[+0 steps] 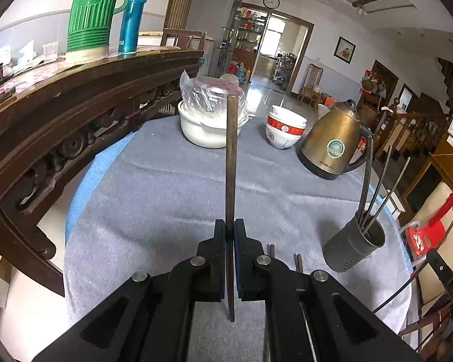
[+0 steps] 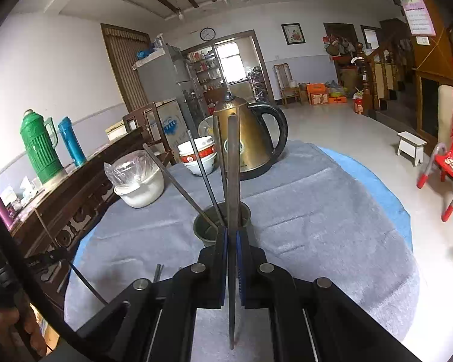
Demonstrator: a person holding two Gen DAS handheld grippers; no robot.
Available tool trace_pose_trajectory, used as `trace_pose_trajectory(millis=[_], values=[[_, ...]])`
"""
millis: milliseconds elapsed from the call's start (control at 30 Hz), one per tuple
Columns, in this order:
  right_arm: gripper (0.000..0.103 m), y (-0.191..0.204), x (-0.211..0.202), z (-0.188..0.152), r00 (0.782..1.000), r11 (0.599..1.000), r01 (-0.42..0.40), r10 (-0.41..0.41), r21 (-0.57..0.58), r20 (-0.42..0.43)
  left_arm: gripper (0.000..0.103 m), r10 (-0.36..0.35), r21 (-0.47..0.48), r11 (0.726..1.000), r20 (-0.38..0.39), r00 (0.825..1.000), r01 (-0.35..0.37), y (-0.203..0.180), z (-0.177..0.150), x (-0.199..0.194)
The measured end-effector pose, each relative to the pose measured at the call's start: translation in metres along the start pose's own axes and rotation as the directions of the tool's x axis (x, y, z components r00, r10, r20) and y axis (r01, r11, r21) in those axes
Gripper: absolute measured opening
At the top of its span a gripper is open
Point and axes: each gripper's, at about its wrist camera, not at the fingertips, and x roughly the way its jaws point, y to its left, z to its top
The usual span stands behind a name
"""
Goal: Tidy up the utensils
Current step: 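Lower the left gripper's chopstick into the grey cup while the right gripper lowers its chopstick in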
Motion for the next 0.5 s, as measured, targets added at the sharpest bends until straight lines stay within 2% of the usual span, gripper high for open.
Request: trace_pose_trajectory(millis=[500], values=[[0.006, 0.000, -0.009, 0.006, 1.000, 0.999, -0.030, 0.030, 0.024, 0.007, 0.005, -0.032, 0.012, 0.999, 0.032, 0.999, 0.031, -0.012, 0.009, -0.018]])
